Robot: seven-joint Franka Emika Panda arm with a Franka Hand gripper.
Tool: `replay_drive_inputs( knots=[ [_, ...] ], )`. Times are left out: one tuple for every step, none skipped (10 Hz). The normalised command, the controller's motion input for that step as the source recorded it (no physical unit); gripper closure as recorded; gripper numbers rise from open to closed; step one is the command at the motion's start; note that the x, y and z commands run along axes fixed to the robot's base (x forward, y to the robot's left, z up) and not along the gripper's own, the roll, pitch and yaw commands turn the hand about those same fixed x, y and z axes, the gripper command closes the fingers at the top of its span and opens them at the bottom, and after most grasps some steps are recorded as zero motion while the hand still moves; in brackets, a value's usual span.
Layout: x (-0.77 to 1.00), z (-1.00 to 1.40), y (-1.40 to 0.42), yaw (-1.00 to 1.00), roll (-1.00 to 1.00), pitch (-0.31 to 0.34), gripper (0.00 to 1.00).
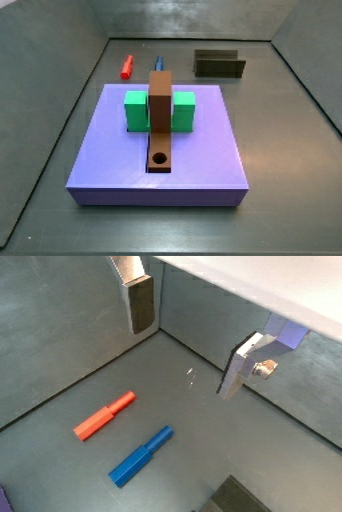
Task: Pick up the blue object. Move up. Place the blue object on the fixture. Regrasp the blue object. Move to above the board. Insert the blue object.
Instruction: Pick up the blue object.
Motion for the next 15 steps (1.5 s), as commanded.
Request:
replay_drive_inputs(
  knots=[
    [0.00,-0.11,-0.02,0.00,-0.02,-0.011,0.00],
    [-0.01,-0.24,-0.26,0.01,0.00,-0.027,0.00],
    [0.00,-0.21,-0.07,0.00,-0.08,-0.024,0.00],
    [0.00,-0.21,-0.04,0.00,-0.07,-0.017,0.00],
    [0.00,-0.34,-0.13,0.00,-0.09,-0.019,0.00],
    [0.08,-0.65,-0.36,0.00,0.00,-0.041,0.00],
    [0.00,-0.91,-0.40,0.00,0.00,-0.116,0.00],
    [0.00,-0.87,-0.38,0.00,0.00,-0.129,0.00],
    [0.00,-0.82,-0.35,0.00,-0.01,-0.124,0.00],
    [0.00,-0.83,-0.31,0.00,-0.03,-0.120,0.00],
    [0.00,-0.83,-0.30,0.00,-0.03,-0.131,0.00],
    [0.00,-0.82,-0.22,0.00,-0.06,-0.137,0.00],
    [0.00,-0.78,-0.18,0.00,-0.12,-0.120,0.00],
    [0.00,-0.72,-0.14,0.00,-0.15,-0.101,0.00],
    [0.00,-0.61,-0.18,0.00,-0.15,-0.091,0.00]
  ],
)
